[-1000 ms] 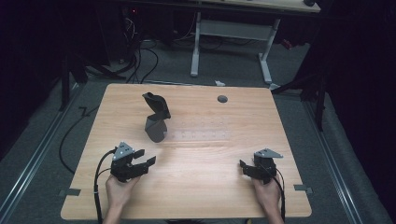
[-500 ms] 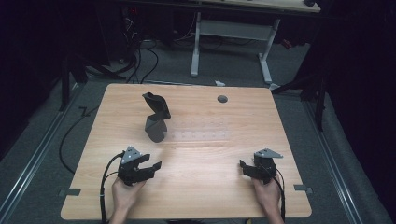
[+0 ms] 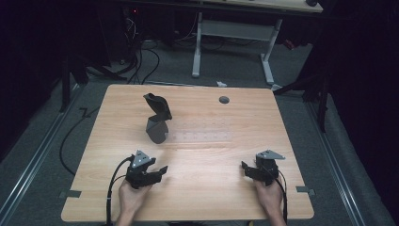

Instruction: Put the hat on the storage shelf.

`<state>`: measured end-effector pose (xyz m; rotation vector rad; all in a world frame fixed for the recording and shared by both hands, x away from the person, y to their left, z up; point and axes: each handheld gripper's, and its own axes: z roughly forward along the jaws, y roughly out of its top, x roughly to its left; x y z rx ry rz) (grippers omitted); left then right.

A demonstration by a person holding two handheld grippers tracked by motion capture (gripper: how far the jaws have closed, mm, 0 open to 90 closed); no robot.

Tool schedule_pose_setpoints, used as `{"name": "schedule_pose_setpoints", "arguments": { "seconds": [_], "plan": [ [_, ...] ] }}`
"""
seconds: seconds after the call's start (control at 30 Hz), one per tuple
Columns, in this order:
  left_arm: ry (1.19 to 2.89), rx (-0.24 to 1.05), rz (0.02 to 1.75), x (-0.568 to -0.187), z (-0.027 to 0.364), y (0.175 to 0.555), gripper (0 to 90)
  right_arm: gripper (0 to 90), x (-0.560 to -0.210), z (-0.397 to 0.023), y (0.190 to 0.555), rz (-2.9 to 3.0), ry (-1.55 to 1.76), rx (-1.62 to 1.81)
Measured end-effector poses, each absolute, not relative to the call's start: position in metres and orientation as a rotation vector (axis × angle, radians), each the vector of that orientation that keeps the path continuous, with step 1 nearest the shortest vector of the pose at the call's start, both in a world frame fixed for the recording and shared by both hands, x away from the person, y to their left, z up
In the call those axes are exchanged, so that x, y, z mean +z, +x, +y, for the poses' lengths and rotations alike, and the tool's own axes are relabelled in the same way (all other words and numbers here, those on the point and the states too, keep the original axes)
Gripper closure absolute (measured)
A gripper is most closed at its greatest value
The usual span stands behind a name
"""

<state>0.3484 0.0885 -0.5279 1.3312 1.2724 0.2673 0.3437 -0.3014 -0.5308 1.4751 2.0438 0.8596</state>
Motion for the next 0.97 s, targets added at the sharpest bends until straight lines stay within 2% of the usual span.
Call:
{"name": "schedule_pose_setpoints", "arguments": {
  "seconds": [0.67,0.97],
  "plan": [
    [1.419,0.388,1.291,-0.545,0.075,0.357,36.9,31.9,-0.531,-0.301,0.344,2.044,1.475,0.86],
    [1.445,0.386,1.284,-0.546,0.073,0.355,29.7,31.8,-0.531,-0.301,0.344,2.043,1.476,0.86]
  ]
}}
